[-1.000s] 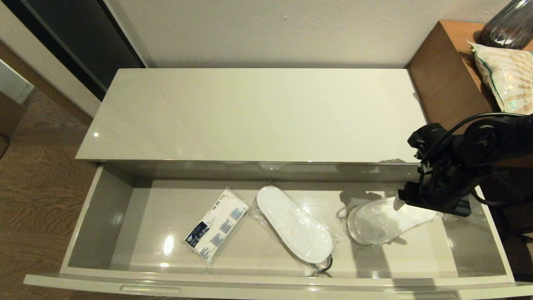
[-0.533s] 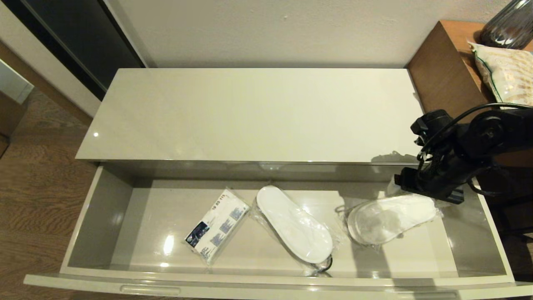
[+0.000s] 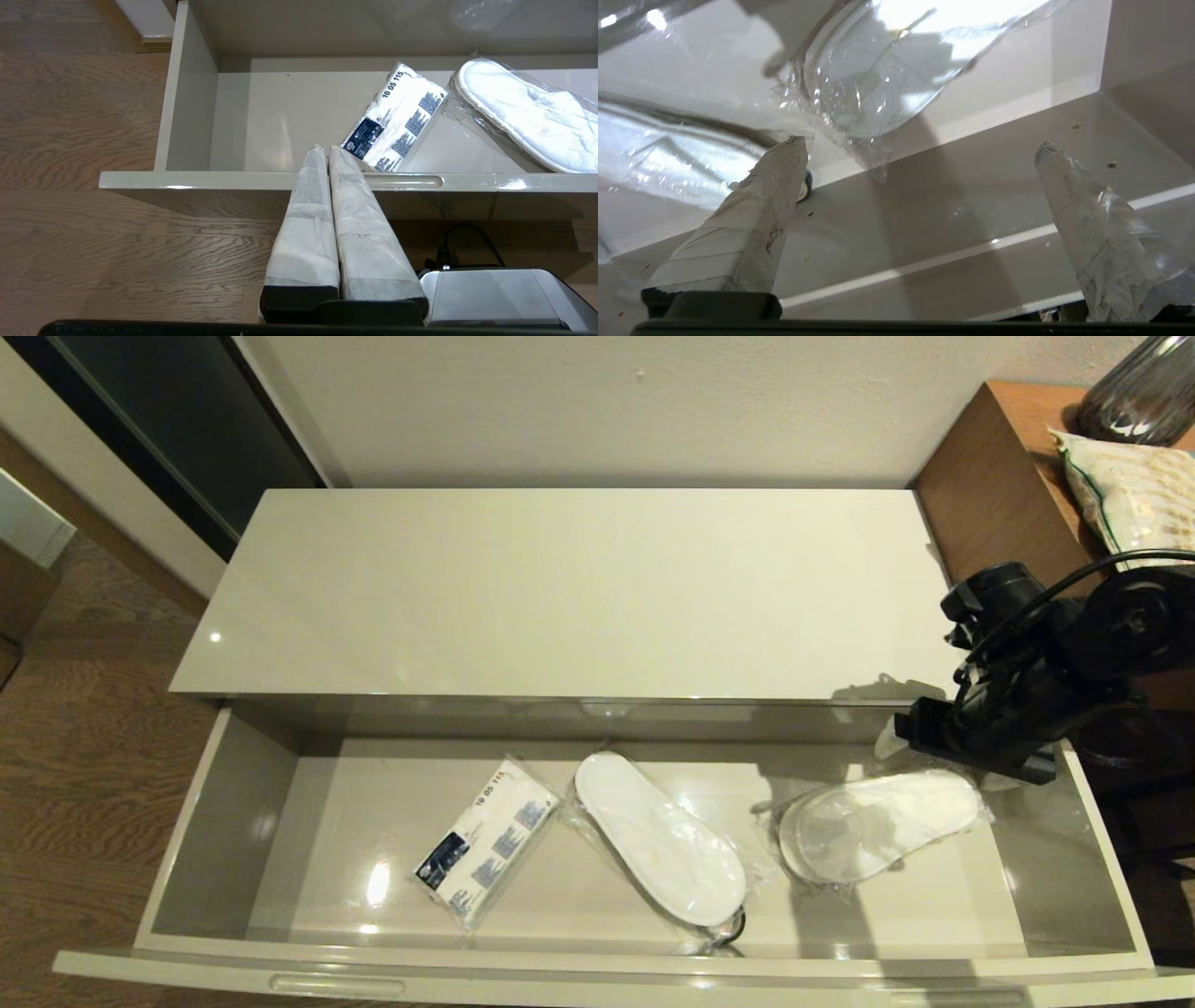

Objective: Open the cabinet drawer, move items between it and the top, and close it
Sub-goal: Take out the disposable slippers from the drawer

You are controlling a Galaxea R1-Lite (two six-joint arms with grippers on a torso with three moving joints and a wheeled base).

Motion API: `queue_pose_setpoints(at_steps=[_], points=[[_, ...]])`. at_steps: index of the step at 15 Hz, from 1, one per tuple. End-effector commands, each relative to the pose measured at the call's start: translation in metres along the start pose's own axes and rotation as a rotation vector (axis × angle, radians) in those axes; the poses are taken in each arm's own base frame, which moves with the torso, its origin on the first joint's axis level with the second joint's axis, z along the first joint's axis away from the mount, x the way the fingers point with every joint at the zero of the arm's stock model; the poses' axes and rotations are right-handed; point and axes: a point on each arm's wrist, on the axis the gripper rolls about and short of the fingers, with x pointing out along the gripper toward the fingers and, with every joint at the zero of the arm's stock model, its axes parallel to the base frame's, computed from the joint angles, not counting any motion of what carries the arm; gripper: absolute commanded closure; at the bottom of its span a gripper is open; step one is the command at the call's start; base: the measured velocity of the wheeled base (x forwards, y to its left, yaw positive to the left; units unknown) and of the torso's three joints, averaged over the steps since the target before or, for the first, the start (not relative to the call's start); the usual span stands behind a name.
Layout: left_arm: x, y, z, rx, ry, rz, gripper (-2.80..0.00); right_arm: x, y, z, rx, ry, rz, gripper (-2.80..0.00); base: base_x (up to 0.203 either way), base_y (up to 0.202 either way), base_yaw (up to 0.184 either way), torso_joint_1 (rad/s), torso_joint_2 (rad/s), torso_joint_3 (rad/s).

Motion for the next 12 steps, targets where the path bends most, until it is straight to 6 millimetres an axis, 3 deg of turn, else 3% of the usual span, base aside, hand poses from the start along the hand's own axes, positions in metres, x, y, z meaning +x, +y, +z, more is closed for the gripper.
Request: queue_pose_setpoints(at_steps=[1, 12], points=[[0.0001, 0.0000, 0.0000, 0.001, 0.001, 0.000, 0.00, -0.0097, -0.0040, -0.0038, 0.010, -0.007, 0.008, -2.80, 0.000, 0.000, 0.000, 0.000, 0.00, 0.000], [0.0001, 0.0000, 0.0000, -0.001, 0.001, 0.000, 0.00, -0.0164, -0.0050, -0.0057, 0.069, -0.013, 0.025, -2.80, 0.000, 0.000, 0.000, 0.000, 0.00, 0.000]])
